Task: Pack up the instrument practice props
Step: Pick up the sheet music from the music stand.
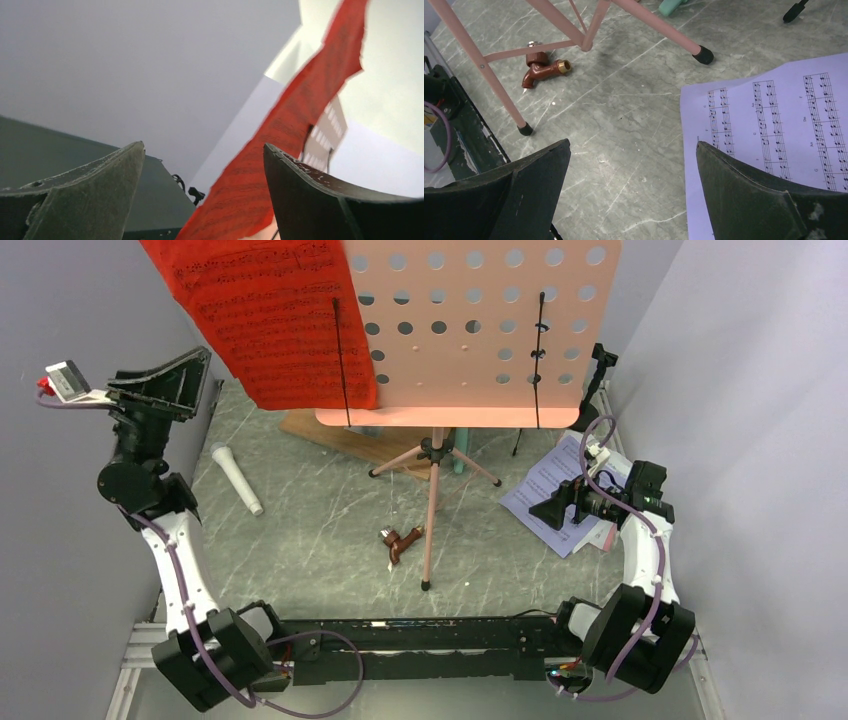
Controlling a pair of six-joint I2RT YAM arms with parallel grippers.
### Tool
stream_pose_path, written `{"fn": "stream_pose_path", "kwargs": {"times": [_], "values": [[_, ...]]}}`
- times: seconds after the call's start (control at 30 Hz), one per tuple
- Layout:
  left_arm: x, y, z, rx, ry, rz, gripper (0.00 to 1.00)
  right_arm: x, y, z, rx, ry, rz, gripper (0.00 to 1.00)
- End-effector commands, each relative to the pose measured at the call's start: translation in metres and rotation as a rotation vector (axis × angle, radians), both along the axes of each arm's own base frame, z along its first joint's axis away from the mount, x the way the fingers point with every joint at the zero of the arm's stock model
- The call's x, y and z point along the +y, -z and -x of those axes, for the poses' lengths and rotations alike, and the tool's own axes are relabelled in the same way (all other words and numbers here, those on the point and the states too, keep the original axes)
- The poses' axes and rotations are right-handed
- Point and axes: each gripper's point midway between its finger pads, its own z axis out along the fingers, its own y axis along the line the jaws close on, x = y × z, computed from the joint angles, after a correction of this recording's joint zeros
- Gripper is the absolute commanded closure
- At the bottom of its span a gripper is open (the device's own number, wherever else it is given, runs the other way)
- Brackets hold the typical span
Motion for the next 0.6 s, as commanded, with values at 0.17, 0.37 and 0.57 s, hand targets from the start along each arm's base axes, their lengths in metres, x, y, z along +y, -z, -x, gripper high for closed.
{"fn": "stream_pose_path", "kwargs": {"times": [0.17,0.37,0.57], "values": [[-0.052,-0.023,0.036,-0.106,0.222,-0.293,0.10,0.002,-0.014,-0.007,-0.059,-0.033,0.001,0.01],[-0.071,-0.016,0.029,-0.047,0.272,-0.373,0.17,0.001,-0.014,-0.008,-0.057,-0.031,0.003,0.01],[-0.076,-0.011,0.021,-0.012,0.274,-0.396,0.37,0.001,-0.012,-0.008,-0.052,-0.030,0.003,0.01]]}}
